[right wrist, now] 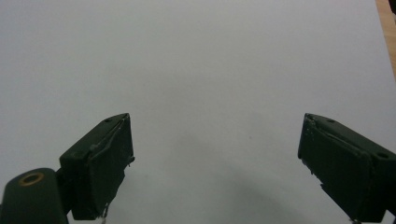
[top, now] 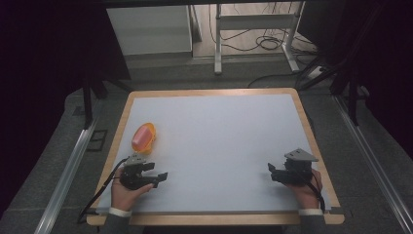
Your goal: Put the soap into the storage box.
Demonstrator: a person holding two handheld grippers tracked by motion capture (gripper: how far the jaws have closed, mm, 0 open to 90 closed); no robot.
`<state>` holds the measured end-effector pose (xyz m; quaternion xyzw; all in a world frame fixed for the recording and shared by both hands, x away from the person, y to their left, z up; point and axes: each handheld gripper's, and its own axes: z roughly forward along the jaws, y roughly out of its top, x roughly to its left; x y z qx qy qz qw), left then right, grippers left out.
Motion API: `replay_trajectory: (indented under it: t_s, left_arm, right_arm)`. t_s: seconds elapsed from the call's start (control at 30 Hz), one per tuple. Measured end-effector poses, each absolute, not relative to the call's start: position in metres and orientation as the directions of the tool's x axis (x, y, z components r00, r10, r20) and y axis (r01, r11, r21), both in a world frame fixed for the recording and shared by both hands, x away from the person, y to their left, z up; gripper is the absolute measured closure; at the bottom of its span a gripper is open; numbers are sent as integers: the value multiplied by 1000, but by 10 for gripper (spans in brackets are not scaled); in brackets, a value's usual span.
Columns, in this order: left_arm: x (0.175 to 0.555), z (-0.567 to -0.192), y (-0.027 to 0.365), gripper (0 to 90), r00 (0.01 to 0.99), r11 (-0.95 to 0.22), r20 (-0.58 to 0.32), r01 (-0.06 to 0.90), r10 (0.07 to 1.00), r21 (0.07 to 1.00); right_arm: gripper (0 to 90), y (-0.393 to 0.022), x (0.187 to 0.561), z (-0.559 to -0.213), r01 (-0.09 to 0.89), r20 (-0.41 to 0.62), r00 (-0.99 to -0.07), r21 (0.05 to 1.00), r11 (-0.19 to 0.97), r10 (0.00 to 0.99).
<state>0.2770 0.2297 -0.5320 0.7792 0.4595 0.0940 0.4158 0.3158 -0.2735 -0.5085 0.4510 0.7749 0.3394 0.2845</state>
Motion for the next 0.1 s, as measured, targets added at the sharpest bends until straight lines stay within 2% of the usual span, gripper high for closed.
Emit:
replay_trajectory:
  t_s: [0.1]
  left_arm:
    - [277, -532, 230, 267, 557, -230, -239, 642, 795, 731]
  right_arm:
    - [101, -267, 315, -506, 488, -135, -446, 791, 368, 885]
